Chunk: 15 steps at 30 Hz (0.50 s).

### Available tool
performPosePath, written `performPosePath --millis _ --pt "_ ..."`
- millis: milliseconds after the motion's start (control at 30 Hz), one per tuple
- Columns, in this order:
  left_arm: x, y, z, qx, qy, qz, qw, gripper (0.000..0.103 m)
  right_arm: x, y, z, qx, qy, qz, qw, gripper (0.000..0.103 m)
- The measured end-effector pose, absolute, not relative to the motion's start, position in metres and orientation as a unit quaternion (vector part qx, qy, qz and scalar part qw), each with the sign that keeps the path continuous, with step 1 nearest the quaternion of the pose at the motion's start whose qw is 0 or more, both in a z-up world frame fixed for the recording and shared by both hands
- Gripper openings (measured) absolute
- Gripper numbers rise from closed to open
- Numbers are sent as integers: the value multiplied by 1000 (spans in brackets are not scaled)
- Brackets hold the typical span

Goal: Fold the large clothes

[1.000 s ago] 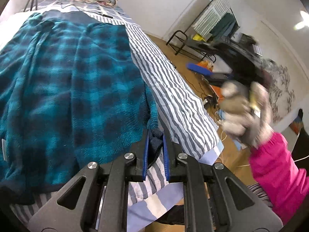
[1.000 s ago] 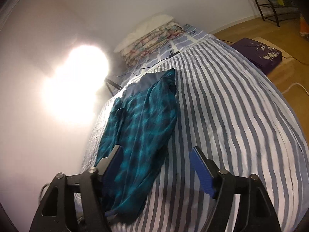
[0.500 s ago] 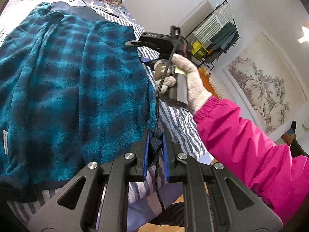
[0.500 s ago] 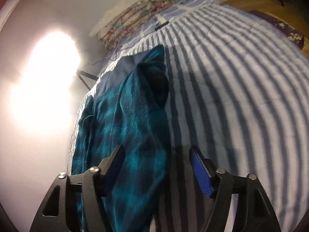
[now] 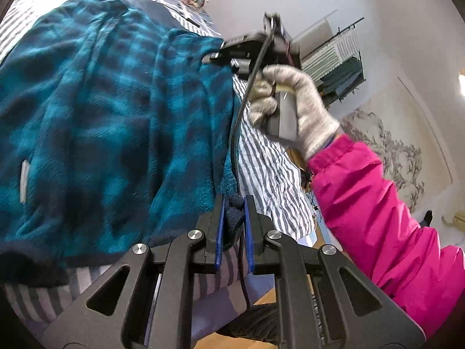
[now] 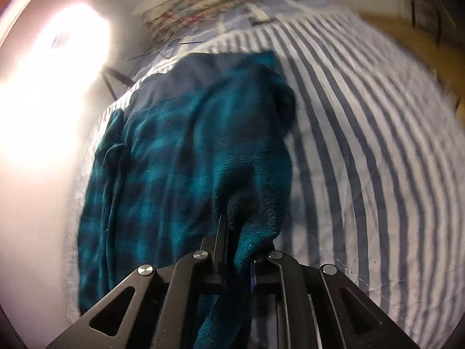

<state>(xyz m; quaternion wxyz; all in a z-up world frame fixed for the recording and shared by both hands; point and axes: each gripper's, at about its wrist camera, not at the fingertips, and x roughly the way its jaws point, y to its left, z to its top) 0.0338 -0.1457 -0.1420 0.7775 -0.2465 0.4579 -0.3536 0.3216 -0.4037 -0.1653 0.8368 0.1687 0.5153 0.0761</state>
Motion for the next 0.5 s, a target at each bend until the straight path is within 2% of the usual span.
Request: performPosePath --millis 233,400,500 --pt "19 -115 -160 -276 471 -326 772 10 316 -294 -122 -46 484 51 872 7" --pt "17 -101 -174 -286 485 -303 769 9 310 -203 -140 -199 469 78 857 7" --pt "18 -96 -173 -290 482 -299 771 9 320 -187 -159 -204 485 80 847 7"
